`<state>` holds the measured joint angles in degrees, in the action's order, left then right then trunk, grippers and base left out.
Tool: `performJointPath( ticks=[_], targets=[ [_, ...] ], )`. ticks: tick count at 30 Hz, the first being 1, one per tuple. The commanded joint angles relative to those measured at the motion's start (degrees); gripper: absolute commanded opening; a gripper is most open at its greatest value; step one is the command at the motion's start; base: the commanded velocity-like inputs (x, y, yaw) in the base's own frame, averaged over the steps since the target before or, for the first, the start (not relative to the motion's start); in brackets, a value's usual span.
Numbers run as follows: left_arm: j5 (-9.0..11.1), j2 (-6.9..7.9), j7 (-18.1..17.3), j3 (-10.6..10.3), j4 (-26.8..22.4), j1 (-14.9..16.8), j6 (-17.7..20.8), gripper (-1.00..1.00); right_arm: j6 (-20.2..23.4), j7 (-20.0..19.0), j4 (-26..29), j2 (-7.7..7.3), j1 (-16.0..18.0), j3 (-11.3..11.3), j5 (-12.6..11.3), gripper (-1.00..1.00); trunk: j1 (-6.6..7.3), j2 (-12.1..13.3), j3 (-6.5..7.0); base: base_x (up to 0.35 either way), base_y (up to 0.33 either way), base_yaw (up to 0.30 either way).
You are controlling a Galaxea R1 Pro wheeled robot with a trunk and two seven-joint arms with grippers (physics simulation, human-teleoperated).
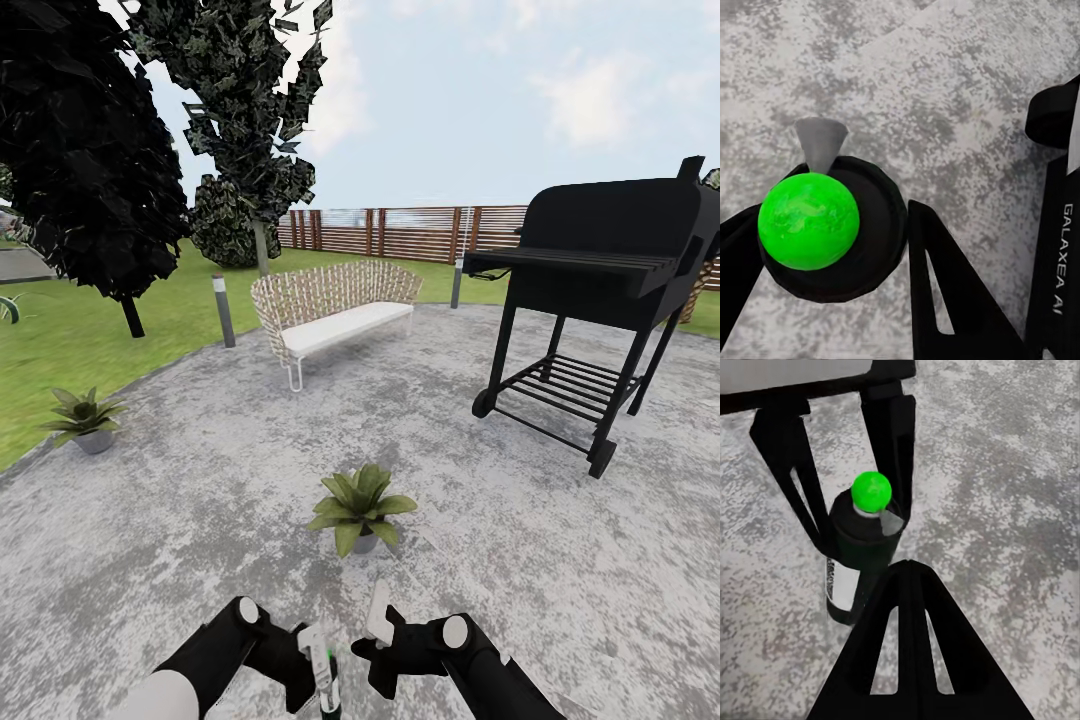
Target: Pick up the pesticide atomizer in the garden and spray insectifuge to fully cover both potted plants in the garden.
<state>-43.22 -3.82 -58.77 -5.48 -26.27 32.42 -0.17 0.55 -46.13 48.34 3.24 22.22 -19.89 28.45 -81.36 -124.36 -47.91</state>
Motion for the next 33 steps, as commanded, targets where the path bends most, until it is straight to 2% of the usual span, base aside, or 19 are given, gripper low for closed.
performJointPath(
  ticks=[1, 5, 6, 9, 13, 14, 17, 19, 21, 23, 24, 25, 26, 27, 28, 29, 30, 33],
  targets=[
    [-0.2, 0.61, -0.2, 0.0, -0.1, 0.0, 0.0, -1.0, 0.1, -0.2, 0.1, 0.01, 0.0, 0.0, 0.4, -1.0, 0.01, 0.0, -0.06, 0.0, 0.0, 0.0],
    [-0.3, 3.19, -0.2, -0.2, -0.1, -0.3, 0.0, -1.0, 0.1, -0.2, 0.1, 0.01, 0.0, 0.0, 0.4, -1.0, 0.01, 0.0, -0.06, 0.0, 0.0, 0.0],
    [-0.3, 4.4, -0.1, -0.2, -0.1, -0.3, 0.0, -1.0, 0.1, -0.2, 0.0, 0.01, 0.0, 0.0, 0.4, -1.0, 0.01, 0.0, -0.06, 0.0, 0.0, 0.0],
    [-0.3, 6.54, -0.1, -0.3, -0.1, -0.5, -0.1, -1.0, 0.0, -0.2, -0.1, -0.08, 0.0, 0.1, 0.4, -1.0, 0.01, 0.0, -0.06, 0.0, 0.0, 0.0],
    [-0.3, 7.38, 0.3, -0.1, -0.2, -0.6, 0.0, -1.0, -0.1, -0.1, -0.4, -0.57, 0.0, 0.3, 0.5, -1.0, 0.01, 0.0, -0.06, 0.0, 0.0, 0.0],
    [-0.2, 7.48, 0.5, 0.0, -0.2, -0.6, 0.0, -1.0, -0.1, -0.1, -0.4, -0.74, 0.0, 0.4, 0.5, 1.0, 0.01, 0.0, -0.06, 0.0, 0.0, 0.0],
    [0.2, 7.55, 2.2, 1.4, -0.2, -0.6, 0.1, -1.0, -0.3, 0.2, -0.5, -2.56, 0.0, 0.9, 0.4, 1.0, 0.01, 0.0, -0.06, 0.0, 0.0, 0.0],
    [0.3, 7.53, 3.8, 3.3, -0.2, -0.6, 0.1, -1.0, -0.3, 0.4, -0.6, -4.31, 0.0, 2.1, 0.3, 1.0, 0.01, 0.0, -0.06, 0.0, 0.0, 0.0],
    [0.3, 7.49, 4.8, 5.5, -0.1, -0.7, 0.2, -1.0, -0.3, 0.8, -1.2, -5.67, -0.1, 5.0, 0.2, 1.0, 0.01, 0.0, -0.06, 0.0, 0.0, 0.0],
    [0.3, 7.4, 5.2, 7.0, 0.2, -0.7, 0.4, -1.0, -0.5, 2.6, -3.7, -6.51, -0.2, 9.7, 0.2, 1.0, 0.01, 0.0, -0.06, 0.0, 0.0, 0.0],
    [0.3, 7.32, 5.4, 7.6, 0.3, -0.8, 0.7, -1.0, -0.9, 5.3, -6.5, -6.8, -0.3, 13.8, 0.2, 1.0, 0.01, 0.0, -0.06, 0.0, 0.0, 0.0],
    [0.3, 7.21, 5.4, 7.7, 0.3, -0.8, 0.9, -1.0, -1.6, 7.4, -8.4, -6.91, -0.4, 16.4, 0.1, 1.0, 0.01, 0.0, -0.06, 0.0, 0.0, 0.0],
    [0.3, 7.13, 5.5, 7.8, 0.2, -0.8, 1.1, -1.0, -2.9, 9.8, -10.5, -6.98, -0.4, 18.9, 0.1, 1.0, 0.01, 0.0, -0.06, 0.0, 0.0, 0.0],
    [0.2, 7.1, 5.5, 7.8, 0.2, -0.8, 1.3, -1.0, -3.6, 10.9, -11.6, -7.01, -0.4, 20.1, 0.1, 1.0, 0.01, 0.0, -0.06, 0.0, 0.0, 0.0],
    [0.2, 7.06, 5.5, 7.8, 0.1, -0.7, 1.8, -1.0, -5.5, 13.3, -13.7, -7.03, -0.4, 22.2, 0.1, 1.0, 0.01, 0.0, -0.06, 0.0, 0.0, 0.0],
    [0.2, 7.06, 5.6, 7.9, 0.0, -0.5, 4.7, -1.0, -9.1, 18.3, -17.7, -6.99, -0.4, 25.1, 0.1, 1.0, 0.01, 0.0, -0.06, 0.0, 0.0, 0.0],
    [0.3, 7.1, 5.6, 7.9, -0.1, -0.4, 5.7, -1.0, -9.8, 19.6, -18.6, -6.98, -0.4, 25.5, 0.1, 1.0, 0.01, 0.0, -0.06, 0.0, 0.0, 0.0],
    [0.4, 7.3, 5.3, 7.9, -0.2, 0.0, 12.1, -1.0, -13.0, 28.6, -23.9, -6.77, -0.5, 26.7, 0.0, 1.0, 0.01, 0.0, -0.06, 0.0, 0.0, 0.0]
  ],
)
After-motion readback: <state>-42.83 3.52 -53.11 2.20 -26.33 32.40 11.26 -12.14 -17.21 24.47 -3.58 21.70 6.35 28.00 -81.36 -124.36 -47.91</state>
